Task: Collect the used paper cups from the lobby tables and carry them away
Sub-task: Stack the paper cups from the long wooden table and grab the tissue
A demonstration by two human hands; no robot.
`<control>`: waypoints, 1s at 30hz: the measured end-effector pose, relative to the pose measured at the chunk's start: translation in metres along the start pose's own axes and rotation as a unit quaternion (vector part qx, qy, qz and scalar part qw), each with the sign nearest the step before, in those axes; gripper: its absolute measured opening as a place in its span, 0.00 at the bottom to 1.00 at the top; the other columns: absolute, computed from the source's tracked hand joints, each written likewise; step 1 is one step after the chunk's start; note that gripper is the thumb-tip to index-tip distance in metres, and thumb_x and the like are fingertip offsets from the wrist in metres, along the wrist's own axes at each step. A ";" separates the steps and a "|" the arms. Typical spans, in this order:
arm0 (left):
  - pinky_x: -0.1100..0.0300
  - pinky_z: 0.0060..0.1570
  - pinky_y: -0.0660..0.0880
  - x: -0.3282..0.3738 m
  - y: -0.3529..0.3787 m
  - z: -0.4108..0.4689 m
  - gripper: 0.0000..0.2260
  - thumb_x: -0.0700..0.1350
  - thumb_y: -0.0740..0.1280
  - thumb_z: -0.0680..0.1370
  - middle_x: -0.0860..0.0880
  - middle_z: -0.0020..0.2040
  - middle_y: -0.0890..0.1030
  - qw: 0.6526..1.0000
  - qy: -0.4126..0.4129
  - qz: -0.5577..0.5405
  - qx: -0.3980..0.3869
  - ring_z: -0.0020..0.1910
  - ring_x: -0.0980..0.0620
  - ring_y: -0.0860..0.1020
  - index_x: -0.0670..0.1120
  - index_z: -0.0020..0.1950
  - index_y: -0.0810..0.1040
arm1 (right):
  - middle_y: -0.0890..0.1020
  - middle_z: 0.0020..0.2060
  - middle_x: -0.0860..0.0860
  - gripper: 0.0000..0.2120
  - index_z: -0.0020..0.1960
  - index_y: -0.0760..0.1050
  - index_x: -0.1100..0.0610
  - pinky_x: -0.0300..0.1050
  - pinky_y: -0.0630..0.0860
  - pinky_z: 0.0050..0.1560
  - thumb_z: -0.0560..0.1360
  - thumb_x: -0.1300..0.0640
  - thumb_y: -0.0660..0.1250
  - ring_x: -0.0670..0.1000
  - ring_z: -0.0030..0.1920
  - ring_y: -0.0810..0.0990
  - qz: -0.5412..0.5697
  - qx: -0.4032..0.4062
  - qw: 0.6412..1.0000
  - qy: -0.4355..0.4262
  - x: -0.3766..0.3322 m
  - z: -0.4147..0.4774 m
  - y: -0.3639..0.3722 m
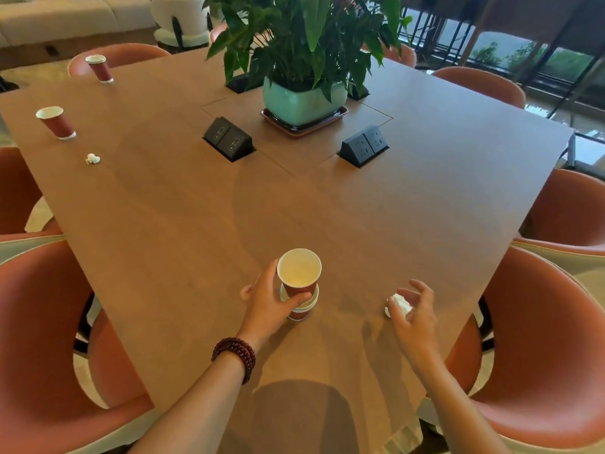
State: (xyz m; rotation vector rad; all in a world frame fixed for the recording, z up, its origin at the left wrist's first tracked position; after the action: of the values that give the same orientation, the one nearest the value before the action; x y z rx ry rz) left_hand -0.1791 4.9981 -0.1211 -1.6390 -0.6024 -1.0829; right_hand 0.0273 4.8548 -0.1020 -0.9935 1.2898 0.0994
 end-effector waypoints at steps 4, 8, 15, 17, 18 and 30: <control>0.63 0.57 0.49 -0.005 0.006 0.001 0.31 0.57 0.75 0.67 0.63 0.59 0.70 1.000 0.000 0.020 -0.001 0.60 0.62 0.61 0.64 0.64 0.61 | 0.76 0.55 0.49 0.22 0.68 0.61 0.50 0.60 0.73 0.59 0.77 0.54 0.65 0.56 0.54 0.76 0.000 -0.006 1.000 0.000 0.003 0.004 -0.004; 0.59 0.61 0.49 -0.013 0.008 -0.003 0.35 0.58 0.76 0.65 0.66 0.60 0.68 1.000 -0.014 0.012 -0.010 0.61 0.63 0.61 0.65 0.65 0.59 | 0.76 0.56 0.49 0.21 0.67 0.62 0.50 0.58 0.72 0.61 0.77 0.53 0.64 0.53 0.53 0.76 -0.002 -0.008 1.000 0.001 0.008 0.005 -0.007; 0.47 0.72 0.51 -0.023 0.009 -0.015 0.48 0.68 0.73 0.57 0.61 0.72 0.64 0.998 -0.035 -0.022 -0.040 0.68 0.61 0.58 0.62 0.71 0.54 | 0.77 0.58 0.50 0.17 0.64 0.69 0.52 0.51 0.72 0.60 0.77 0.57 0.65 0.42 0.48 0.75 -0.027 -0.026 0.999 -0.001 0.030 0.018 -0.004; 0.45 0.72 0.54 -0.024 0.008 -0.019 0.47 0.69 0.73 0.56 0.60 0.72 0.64 0.998 -0.040 -0.038 -0.039 0.72 0.56 0.58 0.63 0.70 0.55 | 0.77 0.60 0.53 0.18 0.65 0.70 0.53 0.52 0.72 0.60 0.76 0.59 0.65 0.49 0.56 0.75 -0.047 -0.042 0.998 0.006 0.038 0.025 -0.003; 0.46 0.72 0.55 -0.025 0.007 -0.021 0.47 0.70 0.73 0.55 0.61 0.71 0.64 0.998 -0.041 -0.041 -0.038 0.72 0.55 0.58 0.63 0.70 0.55 | 0.76 0.61 0.54 0.19 0.66 0.70 0.53 0.54 0.72 0.60 0.76 0.59 0.65 0.53 0.57 0.75 -0.066 -0.053 0.996 0.011 0.043 0.029 -0.002; 0.48 0.71 0.59 -0.046 -0.006 -0.036 0.50 0.72 0.71 0.55 0.63 0.68 0.66 0.997 -0.068 -0.033 0.000 0.70 0.58 0.61 0.58 0.72 0.57 | 0.69 0.69 0.55 0.19 0.69 0.69 0.54 0.53 0.67 0.67 0.79 0.59 0.61 0.58 0.67 0.65 -0.235 -0.129 0.963 0.008 0.086 0.052 0.020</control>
State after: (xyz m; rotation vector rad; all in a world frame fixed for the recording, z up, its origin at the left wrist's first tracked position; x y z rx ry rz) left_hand -0.2181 4.9719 -0.1562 -1.7118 -0.7497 -1.0241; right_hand 0.0831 4.8622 -0.1869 -1.5045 1.0410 -0.1094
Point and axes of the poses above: each hand's wrist, its own z-axis towards the middle knuckle, its own y-axis out of the palm, x = y × z, the point moved 1 cm from there along z, towards the middle knuckle
